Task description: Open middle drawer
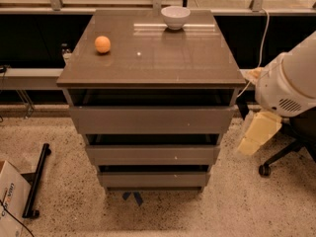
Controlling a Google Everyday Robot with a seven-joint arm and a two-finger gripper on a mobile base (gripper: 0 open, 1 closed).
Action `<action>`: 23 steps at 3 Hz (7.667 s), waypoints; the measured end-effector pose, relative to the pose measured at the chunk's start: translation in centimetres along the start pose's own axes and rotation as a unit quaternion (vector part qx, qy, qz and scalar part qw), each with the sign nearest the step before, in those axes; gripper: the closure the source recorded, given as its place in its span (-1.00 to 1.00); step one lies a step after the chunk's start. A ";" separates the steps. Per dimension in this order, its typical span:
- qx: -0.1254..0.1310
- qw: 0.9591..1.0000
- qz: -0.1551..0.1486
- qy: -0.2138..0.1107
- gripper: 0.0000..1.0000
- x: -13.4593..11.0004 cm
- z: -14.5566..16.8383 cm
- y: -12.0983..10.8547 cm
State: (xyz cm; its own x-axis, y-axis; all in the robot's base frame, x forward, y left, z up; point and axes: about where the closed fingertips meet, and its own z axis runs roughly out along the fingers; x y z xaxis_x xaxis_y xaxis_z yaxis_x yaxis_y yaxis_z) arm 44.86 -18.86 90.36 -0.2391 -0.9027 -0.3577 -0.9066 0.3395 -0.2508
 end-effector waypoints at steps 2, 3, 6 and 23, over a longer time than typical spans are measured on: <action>-0.046 0.998 0.030 -0.035 -1.00 1.1 8.2 1.0; -0.052 0.997 0.033 -0.038 -1.00 1.2 8.8 1.0; -0.107 0.991 0.077 -0.016 -1.00 2.4 17.9 4.7; -0.090 0.953 0.267 -0.110 0.25 9.1 48.7 -5.5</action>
Offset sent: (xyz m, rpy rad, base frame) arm 0.0299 0.0216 -0.1319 0.2034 0.1503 -0.0141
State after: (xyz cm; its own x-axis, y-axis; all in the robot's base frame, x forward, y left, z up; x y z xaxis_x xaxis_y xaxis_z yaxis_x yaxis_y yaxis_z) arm 64.66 -16.04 44.67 -0.6214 -0.5299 -0.5771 -0.7261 0.6662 0.1702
